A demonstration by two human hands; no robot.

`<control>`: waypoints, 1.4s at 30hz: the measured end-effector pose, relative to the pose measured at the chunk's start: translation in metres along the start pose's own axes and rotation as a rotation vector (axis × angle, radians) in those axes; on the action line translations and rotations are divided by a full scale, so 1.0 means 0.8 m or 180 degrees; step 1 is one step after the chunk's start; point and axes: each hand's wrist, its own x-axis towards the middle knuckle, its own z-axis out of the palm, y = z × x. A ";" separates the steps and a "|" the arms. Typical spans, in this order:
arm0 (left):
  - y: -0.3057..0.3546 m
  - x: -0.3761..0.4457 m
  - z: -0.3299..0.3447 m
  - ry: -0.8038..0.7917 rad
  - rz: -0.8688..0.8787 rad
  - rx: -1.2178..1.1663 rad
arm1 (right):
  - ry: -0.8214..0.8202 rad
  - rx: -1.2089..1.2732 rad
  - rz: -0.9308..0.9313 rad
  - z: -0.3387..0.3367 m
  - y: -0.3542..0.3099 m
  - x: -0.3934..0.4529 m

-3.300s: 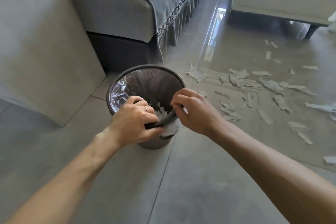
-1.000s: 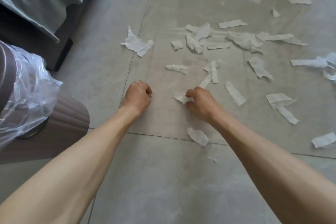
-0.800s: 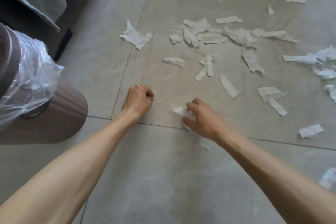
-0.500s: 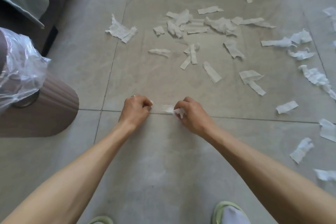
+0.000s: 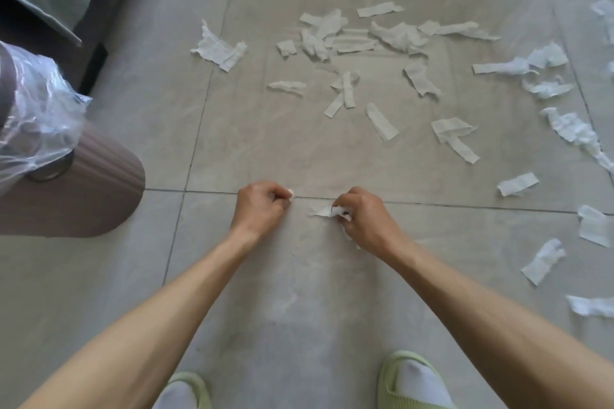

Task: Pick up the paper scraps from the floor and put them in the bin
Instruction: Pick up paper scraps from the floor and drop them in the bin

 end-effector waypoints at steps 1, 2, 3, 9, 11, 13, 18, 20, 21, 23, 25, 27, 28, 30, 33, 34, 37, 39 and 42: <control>0.003 -0.002 -0.004 0.0001 -0.0150 -0.0174 | 0.0113 0.0313 0.0221 -0.004 -0.006 0.003; 0.007 -0.003 -0.012 0.0041 -0.0285 -0.0365 | 0.0194 0.0667 0.0413 -0.009 -0.017 0.008; 0.012 -0.003 -0.023 0.0105 -0.0354 -0.0530 | 0.0233 0.0982 0.0501 -0.015 -0.030 0.013; 0.059 -0.018 -0.158 0.0713 -0.0004 -0.0988 | 0.0174 0.1759 -0.0077 -0.047 -0.161 0.050; 0.070 -0.032 -0.214 0.1025 0.0174 -0.1095 | 0.0117 0.2053 -0.0326 -0.055 -0.222 0.058; 0.073 -0.047 -0.274 0.1408 0.0237 -0.1174 | -0.0009 0.2324 -0.0610 -0.060 -0.289 0.068; 0.049 -0.070 -0.380 0.2319 0.0074 -0.1137 | -0.0009 0.2536 -0.1411 -0.052 -0.430 0.087; 0.029 -0.067 -0.407 0.2530 -0.0083 -0.1129 | 0.0056 0.2242 -0.1596 -0.037 -0.471 0.094; 0.016 -0.064 -0.418 0.2561 -0.0181 -0.1112 | 0.0020 0.2014 -0.1647 -0.026 -0.489 0.097; -0.011 -0.054 -0.435 0.2362 -0.0380 -0.0983 | -0.0296 0.1465 -0.1633 -0.004 -0.513 0.108; -0.033 -0.047 -0.445 0.1898 -0.0537 -0.0735 | -0.0672 0.0746 -0.1683 0.015 -0.525 0.120; -0.048 -0.046 -0.451 0.1580 -0.0539 -0.0464 | -0.0747 0.0354 -0.1789 0.025 -0.530 0.128; -0.052 -0.048 -0.453 0.1538 -0.0501 -0.0378 | -0.0673 0.0366 -0.1857 0.026 -0.531 0.130; -0.052 -0.055 -0.452 0.1575 -0.0334 -0.0265 | -0.0392 0.0500 -0.2100 0.023 -0.528 0.129; -0.046 -0.074 -0.441 0.1298 -0.0054 -0.0096 | -0.0061 0.0294 -0.2544 0.025 -0.513 0.125; -0.042 -0.082 -0.433 0.1119 0.0029 0.0126 | -0.0026 0.0199 -0.2651 0.028 -0.503 0.124; -0.046 -0.084 -0.401 0.1140 0.0391 0.1645 | 0.0274 0.0267 -0.2740 0.035 -0.467 0.121; -0.043 -0.071 -0.379 0.1476 0.0519 0.2383 | 0.0575 0.0513 -0.2584 0.036 -0.438 0.120; -0.020 -0.046 -0.355 0.1811 0.0605 0.2536 | 0.0714 0.0718 -0.2307 0.031 -0.397 0.122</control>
